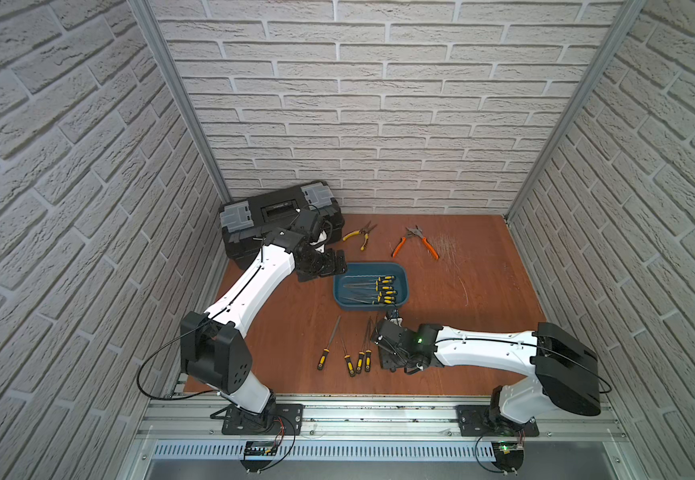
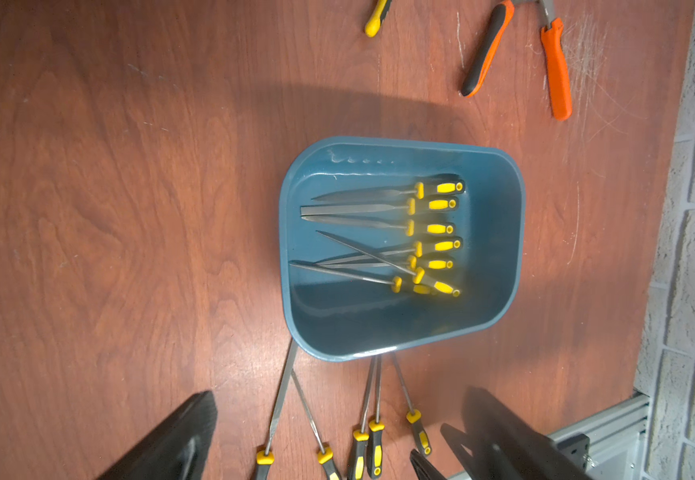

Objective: Put the file tool into the storage box
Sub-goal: Pick up the file tool from the center of the board.

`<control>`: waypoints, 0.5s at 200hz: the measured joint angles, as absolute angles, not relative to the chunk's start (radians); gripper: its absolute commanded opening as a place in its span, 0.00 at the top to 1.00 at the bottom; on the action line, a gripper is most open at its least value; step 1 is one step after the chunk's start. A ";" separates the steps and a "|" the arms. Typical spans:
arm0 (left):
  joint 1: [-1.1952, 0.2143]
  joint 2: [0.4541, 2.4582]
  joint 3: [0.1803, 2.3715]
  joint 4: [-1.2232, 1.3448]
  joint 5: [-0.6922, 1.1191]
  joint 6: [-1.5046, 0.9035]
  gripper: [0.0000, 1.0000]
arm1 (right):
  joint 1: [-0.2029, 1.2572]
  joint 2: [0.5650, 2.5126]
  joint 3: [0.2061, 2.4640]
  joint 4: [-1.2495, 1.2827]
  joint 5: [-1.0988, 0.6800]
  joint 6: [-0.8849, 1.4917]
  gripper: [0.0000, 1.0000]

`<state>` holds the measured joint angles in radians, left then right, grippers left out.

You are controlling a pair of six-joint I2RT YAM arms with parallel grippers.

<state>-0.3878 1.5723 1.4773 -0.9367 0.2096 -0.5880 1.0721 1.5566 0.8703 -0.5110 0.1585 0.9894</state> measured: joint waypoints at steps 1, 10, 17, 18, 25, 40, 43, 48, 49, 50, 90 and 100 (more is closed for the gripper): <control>-0.388 1.571 1.476 -0.936 0.209 -0.588 0.02 | 1.073 1.559 0.871 -0.511 0.158 0.989 0.46; -0.388 1.562 1.467 -0.936 0.204 -0.588 0.02 | 1.080 1.591 0.884 -0.514 0.156 0.984 0.46; -0.388 1.557 1.461 -0.937 0.202 -0.588 0.02 | 1.088 1.616 0.895 -0.516 0.155 0.979 0.47; -0.388 1.557 1.460 -0.937 0.202 -0.589 0.02 | 1.090 1.621 0.897 -0.516 0.155 0.979 0.47; -0.388 1.556 1.459 -0.939 0.201 -0.592 0.02 | 1.099 1.642 0.908 -0.520 0.156 0.976 0.48; -0.392 1.556 1.457 -0.939 0.199 -0.599 0.02 | 1.124 1.670 0.926 -0.533 0.168 0.974 0.50; -0.392 1.557 1.457 -0.939 0.198 -0.601 0.02 | 1.129 1.671 0.928 -0.535 0.172 0.975 0.50; -0.394 1.557 1.457 -0.939 0.197 -0.603 0.02 | 1.136 1.673 0.928 -0.535 0.176 0.977 0.50; -0.394 1.557 1.457 -0.939 0.197 -0.603 0.02 | 1.138 1.673 0.928 -0.536 0.177 0.977 0.50; -0.395 1.557 1.457 -0.939 0.196 -0.603 0.02 | 1.139 1.673 0.928 -0.536 0.178 0.978 0.50; -0.434 1.591 1.497 -0.957 0.178 -0.604 0.02 | 1.163 1.657 0.896 -0.512 0.214 1.011 0.58; -0.440 1.597 1.505 -0.958 0.175 -0.605 0.02 | 1.163 1.652 0.889 -0.507 0.218 1.014 0.63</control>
<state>-0.4397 1.5967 1.5055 -0.9581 0.1753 -0.6052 1.1633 1.6516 0.8886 -0.5068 0.2176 1.0142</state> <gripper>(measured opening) 0.983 0.419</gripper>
